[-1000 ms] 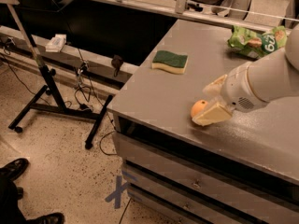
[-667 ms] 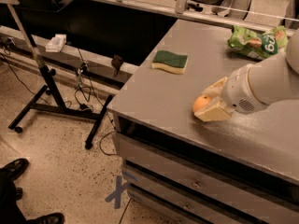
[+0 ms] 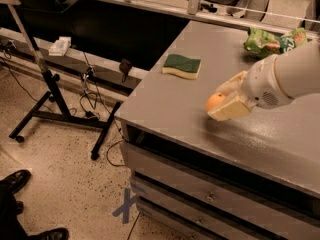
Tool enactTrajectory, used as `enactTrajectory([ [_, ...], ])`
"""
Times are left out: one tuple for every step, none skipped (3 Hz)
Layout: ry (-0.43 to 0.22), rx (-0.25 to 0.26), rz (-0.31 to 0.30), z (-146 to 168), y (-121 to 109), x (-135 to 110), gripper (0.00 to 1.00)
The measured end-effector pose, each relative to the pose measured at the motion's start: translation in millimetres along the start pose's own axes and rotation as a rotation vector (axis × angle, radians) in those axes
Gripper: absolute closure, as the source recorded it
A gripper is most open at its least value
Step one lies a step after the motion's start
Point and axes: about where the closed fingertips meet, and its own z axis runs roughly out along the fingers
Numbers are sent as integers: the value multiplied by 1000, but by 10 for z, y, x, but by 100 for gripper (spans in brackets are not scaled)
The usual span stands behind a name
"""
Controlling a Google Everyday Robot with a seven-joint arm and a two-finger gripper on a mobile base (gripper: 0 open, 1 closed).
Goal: Pick orange
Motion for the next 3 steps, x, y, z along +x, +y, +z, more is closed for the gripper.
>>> enactTrajectory([
  [-106,0,22,-269,-252,-204,100],
  [-209,-15,122,-603,-498,-245,100],
  [-231,-11,116,-674,-532,-344,100],
])
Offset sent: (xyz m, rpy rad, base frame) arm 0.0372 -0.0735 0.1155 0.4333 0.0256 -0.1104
